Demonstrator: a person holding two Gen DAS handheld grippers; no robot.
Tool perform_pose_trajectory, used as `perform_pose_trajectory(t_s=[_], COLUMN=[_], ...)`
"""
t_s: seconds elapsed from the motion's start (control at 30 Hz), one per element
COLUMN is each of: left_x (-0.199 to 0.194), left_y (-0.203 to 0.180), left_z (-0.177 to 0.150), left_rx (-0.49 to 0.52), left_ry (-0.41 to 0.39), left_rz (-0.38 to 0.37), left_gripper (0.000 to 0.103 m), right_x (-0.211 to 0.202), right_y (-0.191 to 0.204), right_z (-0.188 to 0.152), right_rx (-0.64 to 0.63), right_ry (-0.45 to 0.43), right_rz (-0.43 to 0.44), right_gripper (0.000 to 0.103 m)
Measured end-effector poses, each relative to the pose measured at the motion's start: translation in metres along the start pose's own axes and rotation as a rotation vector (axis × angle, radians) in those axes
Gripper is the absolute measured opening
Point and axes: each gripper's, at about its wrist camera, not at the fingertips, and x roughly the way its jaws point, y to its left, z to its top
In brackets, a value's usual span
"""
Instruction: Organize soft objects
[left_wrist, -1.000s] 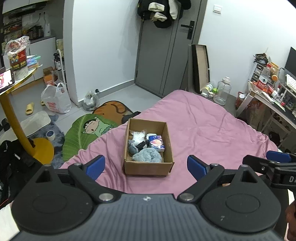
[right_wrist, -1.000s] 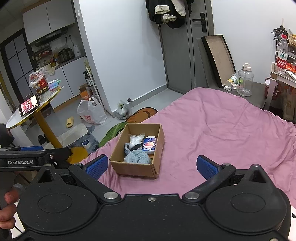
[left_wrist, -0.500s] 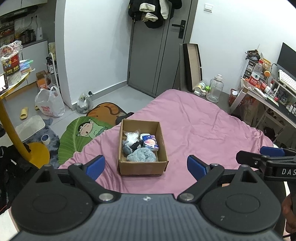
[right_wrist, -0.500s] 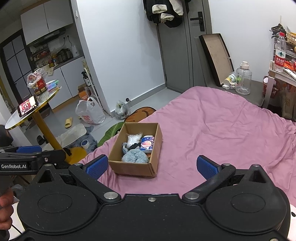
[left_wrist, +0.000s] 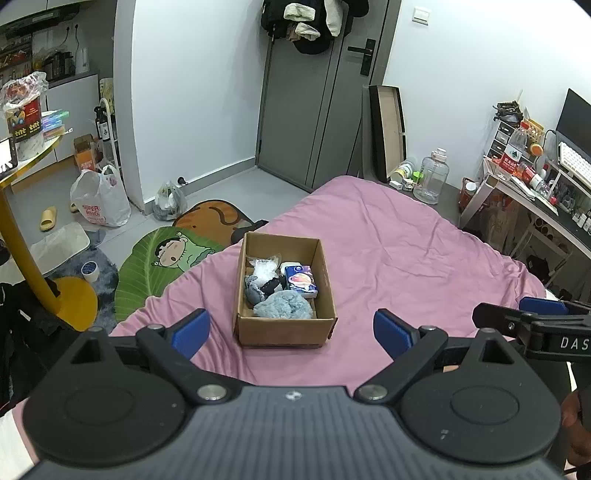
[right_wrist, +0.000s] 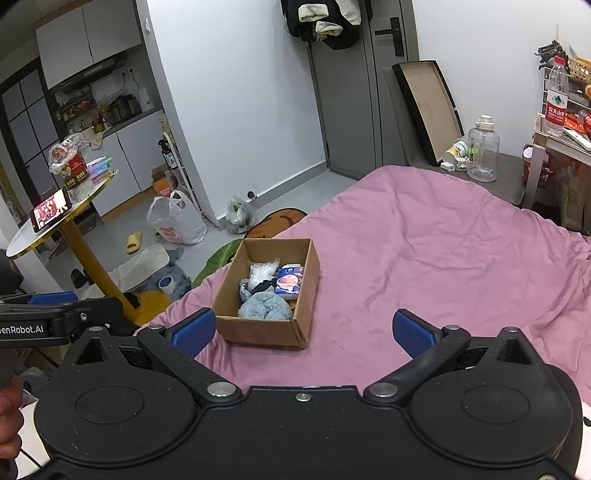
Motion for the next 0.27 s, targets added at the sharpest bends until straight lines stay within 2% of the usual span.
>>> perform_pose_trajectory(t_s=[0.27], left_x=[0.0022], left_y=[-0.0004], left_z=[-0.0006], left_rx=[-0.006], left_ry=[-0.008], left_rz=[-0.003], left_gripper=[0.094], right_x=[0.0012], right_y=[-0.0022], right_z=[-0.0014], right_rx=[0.000], right_ry=[0.002], right_rz=[-0.020], right_gripper=[0.103])
